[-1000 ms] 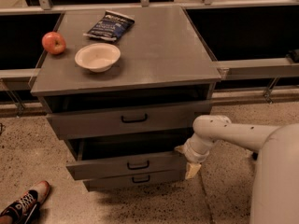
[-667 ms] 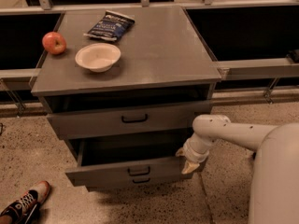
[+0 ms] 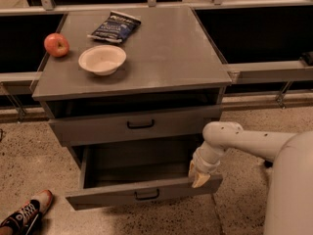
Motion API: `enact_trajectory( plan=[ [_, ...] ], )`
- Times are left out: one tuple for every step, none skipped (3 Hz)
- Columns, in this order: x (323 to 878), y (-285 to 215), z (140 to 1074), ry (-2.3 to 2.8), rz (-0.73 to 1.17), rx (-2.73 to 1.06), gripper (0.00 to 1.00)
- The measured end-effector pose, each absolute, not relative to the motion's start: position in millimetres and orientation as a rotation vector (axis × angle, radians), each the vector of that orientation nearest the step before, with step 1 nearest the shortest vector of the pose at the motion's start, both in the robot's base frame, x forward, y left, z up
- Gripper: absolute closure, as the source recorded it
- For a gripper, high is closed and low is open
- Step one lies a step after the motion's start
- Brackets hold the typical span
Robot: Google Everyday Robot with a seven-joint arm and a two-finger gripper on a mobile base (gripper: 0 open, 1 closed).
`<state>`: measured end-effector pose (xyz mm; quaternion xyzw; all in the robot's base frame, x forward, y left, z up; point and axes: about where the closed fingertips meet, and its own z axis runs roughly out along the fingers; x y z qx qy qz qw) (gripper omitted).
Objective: Open middle drawer
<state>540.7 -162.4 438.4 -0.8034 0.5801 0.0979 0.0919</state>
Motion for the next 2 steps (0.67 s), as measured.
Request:
enact_trajectory(
  plan=[
    [540.7,-162.4,438.4,1.723,0.291,-2.386,0.47],
    [540.6,-162.4,438.3,1.723,0.291,-2.386,0.24]
  ],
)
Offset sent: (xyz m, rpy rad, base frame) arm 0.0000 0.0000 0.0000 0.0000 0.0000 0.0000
